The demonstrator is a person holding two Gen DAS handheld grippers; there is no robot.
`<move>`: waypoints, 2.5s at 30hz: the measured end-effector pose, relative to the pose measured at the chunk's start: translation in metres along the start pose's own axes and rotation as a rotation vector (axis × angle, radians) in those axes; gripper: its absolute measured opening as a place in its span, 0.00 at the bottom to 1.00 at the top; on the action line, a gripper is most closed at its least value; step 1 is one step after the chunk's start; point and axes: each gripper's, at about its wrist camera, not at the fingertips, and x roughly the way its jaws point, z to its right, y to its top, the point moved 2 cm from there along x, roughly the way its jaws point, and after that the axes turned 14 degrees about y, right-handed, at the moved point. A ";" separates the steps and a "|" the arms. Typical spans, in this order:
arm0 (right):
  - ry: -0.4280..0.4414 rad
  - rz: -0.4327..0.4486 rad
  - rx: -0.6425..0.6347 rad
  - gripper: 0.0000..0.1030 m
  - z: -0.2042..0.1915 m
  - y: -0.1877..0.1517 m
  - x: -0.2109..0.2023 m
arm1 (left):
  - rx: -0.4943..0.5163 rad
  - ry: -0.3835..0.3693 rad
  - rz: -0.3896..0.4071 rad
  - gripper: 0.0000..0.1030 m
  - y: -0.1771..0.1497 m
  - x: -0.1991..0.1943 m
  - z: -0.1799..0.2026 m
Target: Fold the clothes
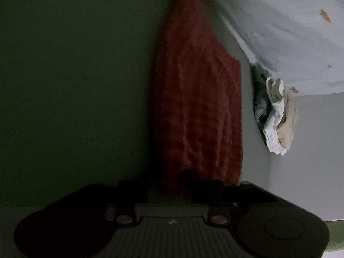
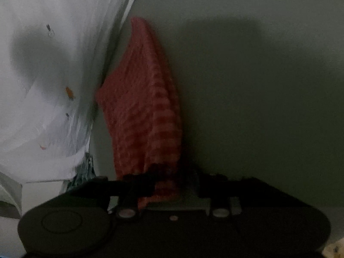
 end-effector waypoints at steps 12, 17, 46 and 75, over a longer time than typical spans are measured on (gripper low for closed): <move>0.184 0.152 0.228 0.49 0.029 -0.026 -0.018 | -0.078 -0.094 -0.032 0.57 0.017 0.028 0.009; 0.212 0.155 0.265 0.49 0.031 -0.038 -0.019 | -0.294 -0.189 -0.101 0.13 0.021 0.040 0.002; 0.257 0.152 0.233 0.14 0.004 -0.027 0.029 | -0.521 -0.357 -0.070 0.06 0.005 0.010 -0.018; 0.447 0.068 0.344 0.11 -0.052 -0.012 -0.012 | -0.516 -0.495 -0.056 0.04 -0.032 -0.055 -0.004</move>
